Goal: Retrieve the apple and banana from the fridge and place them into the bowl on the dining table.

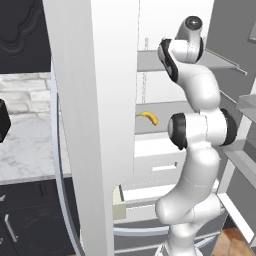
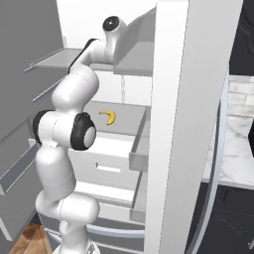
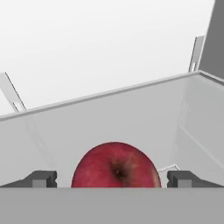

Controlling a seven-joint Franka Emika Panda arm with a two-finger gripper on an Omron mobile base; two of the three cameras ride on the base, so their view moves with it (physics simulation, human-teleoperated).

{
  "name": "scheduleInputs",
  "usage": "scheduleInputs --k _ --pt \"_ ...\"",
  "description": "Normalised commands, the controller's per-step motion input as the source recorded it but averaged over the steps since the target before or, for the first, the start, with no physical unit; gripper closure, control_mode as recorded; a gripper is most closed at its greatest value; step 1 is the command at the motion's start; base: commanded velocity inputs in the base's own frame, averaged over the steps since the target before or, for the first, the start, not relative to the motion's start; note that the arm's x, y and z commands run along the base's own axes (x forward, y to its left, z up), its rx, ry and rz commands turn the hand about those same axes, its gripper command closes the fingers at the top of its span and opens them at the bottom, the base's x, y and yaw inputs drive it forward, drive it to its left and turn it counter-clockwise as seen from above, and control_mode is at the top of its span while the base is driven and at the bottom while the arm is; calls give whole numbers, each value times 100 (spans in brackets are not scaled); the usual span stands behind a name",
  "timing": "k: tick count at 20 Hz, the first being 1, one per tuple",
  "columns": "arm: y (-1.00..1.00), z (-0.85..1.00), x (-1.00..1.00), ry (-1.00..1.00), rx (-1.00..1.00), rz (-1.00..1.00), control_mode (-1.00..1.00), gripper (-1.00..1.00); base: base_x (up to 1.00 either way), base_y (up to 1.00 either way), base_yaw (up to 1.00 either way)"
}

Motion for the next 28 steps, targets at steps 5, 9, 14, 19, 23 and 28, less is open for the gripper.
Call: scheduleInputs --k 5,9,14,19,23,28 --pt "0 -7 13 0 0 0 -100 -100 0 0 0" --pt "0 -9 7 0 0 0 -100 -100 0 0 0" --pt "0 -25 0 0 0 -3 -100 -100 0 0 0" --pt "0 -40 0 0 0 -6 -100 -100 0 0 0" --pt "0 -29 0 -1 0 -4 -100 -100 0 0 0" --pt "0 -34 7 -1 0 -4 -100 100 0 0 0"
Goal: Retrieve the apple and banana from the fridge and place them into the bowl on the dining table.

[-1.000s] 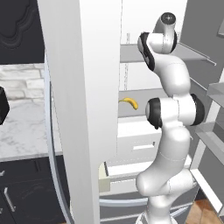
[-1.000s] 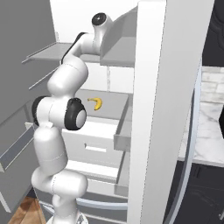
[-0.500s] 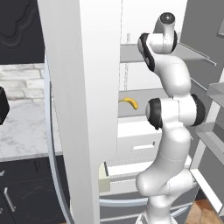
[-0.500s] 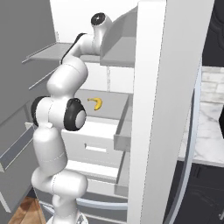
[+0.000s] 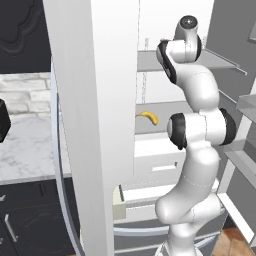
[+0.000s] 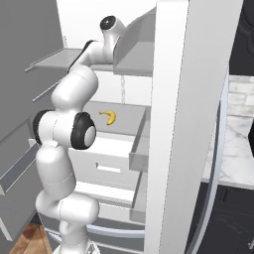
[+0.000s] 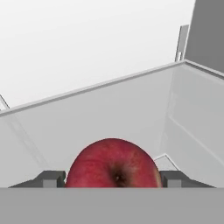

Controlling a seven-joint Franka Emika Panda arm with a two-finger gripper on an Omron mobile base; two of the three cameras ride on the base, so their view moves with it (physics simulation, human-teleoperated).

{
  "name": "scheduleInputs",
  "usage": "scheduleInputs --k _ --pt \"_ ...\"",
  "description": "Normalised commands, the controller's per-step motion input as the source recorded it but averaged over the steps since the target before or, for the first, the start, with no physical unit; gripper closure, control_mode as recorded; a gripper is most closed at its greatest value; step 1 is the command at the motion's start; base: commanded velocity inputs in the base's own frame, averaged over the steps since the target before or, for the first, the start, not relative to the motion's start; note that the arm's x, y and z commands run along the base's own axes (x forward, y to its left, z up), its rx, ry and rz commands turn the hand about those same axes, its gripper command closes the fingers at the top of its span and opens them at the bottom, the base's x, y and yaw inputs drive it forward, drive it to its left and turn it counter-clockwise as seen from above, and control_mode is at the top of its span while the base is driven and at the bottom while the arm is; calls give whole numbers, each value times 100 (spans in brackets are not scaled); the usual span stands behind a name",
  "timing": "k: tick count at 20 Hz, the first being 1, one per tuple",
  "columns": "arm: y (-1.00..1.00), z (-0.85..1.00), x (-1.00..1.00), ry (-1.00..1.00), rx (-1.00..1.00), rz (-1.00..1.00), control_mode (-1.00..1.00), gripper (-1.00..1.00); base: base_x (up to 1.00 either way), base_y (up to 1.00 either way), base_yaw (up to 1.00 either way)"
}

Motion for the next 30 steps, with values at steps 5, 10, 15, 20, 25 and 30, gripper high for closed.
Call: scheduleInputs --k 5,10,15,20,25,30 --pt "0 -11 0 0 0 -3 -100 100 0 0 0" --pt "0 -7 -44 0 0 4 -100 100 0 0 0" --pt "41 -1 -100 0 -1 14 -100 100 0 0 0" --pt "87 -11 -100 -2 -7 21 -100 100 0 0 0" --pt "69 -28 -100 -10 -3 22 -100 100 0 0 0" --pt "11 -4 -100 -4 0 13 -100 100 0 0 0"
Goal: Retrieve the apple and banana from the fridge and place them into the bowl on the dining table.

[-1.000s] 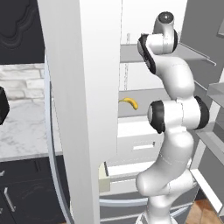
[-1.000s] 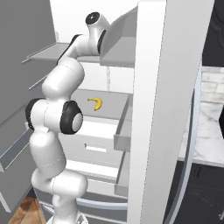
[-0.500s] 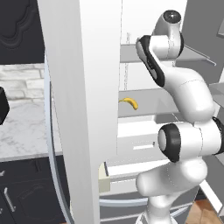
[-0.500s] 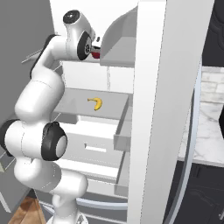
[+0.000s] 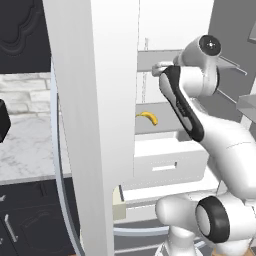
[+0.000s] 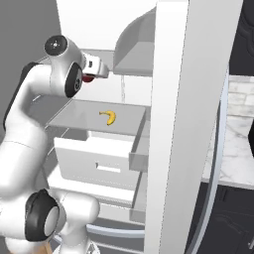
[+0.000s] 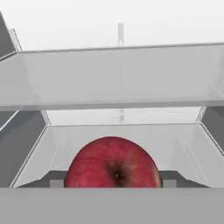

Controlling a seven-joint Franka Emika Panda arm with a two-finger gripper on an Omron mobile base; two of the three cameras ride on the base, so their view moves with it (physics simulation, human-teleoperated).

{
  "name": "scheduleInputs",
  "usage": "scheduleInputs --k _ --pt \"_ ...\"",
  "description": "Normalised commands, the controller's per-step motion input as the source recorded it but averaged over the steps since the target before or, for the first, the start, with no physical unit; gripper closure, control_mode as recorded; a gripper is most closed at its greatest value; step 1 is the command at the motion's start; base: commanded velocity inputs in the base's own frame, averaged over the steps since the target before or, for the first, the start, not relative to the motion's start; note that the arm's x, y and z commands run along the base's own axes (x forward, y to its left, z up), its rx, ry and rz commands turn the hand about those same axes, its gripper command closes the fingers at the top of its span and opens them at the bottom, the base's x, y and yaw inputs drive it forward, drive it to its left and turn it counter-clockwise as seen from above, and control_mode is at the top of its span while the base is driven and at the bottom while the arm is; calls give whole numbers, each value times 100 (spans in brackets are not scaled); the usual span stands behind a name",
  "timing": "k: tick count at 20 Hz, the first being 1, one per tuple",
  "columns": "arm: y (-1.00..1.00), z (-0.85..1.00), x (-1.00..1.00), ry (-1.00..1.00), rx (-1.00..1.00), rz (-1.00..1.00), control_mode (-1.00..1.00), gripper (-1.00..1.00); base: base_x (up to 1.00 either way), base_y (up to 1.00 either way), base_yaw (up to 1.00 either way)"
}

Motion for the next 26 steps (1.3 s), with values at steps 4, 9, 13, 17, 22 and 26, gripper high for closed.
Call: scheduleInputs --k 4,9,13,17,22,26 --pt "0 0 -100 -1 1 24 -100 100 0 0 0" --pt "-7 0 -74 -2 4 27 -100 100 0 0 0" --pt "-9 0 1 0 1 9 100 100 -13 -2 1" --pt "0 0 0 0 0 0 100 100 -98 -1 0" --pt "0 0 0 0 0 0 100 100 -100 0 0" --pt "0 0 0 0 0 0 100 100 -80 -16 -5"
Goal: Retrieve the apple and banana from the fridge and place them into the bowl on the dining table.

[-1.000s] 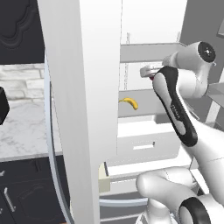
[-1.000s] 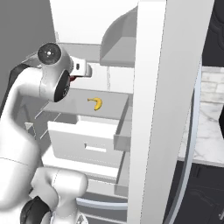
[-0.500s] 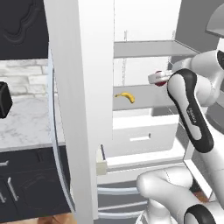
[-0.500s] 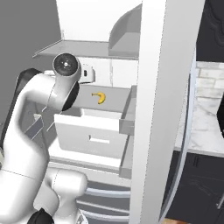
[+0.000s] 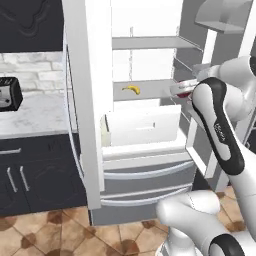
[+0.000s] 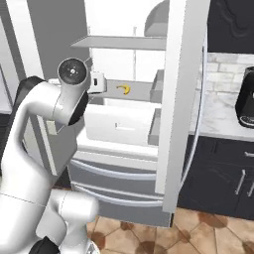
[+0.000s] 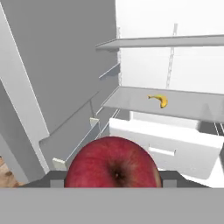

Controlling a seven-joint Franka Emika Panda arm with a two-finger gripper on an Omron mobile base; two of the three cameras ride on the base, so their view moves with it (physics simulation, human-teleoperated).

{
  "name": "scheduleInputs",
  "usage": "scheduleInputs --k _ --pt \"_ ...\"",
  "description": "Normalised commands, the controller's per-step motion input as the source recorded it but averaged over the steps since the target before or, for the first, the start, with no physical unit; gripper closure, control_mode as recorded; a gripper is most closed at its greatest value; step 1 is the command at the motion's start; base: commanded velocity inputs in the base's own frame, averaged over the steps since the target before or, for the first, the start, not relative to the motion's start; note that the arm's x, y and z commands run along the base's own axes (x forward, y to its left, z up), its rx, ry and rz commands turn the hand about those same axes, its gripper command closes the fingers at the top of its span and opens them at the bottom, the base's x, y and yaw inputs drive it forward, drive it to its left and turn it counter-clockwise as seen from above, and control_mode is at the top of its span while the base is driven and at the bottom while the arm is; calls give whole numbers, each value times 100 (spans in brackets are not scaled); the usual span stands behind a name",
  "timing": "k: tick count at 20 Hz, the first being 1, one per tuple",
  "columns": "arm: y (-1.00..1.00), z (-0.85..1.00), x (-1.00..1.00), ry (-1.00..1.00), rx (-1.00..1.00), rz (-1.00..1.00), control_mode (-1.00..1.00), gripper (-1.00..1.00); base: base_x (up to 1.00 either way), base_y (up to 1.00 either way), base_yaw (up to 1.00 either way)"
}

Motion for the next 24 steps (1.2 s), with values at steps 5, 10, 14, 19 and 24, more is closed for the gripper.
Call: scheduleInputs --k 5,10,14,19,24 --pt "0 0 0 0 0 0 100 100 -35 -45 6" --pt "0 0 0 0 0 0 100 100 0 -71 60" --pt "0 0 0 0 0 0 100 100 -14 -85 70" --pt "0 0 0 0 0 0 100 100 -31 -27 65" --pt "0 0 0 0 0 0 100 100 -32 14 61"
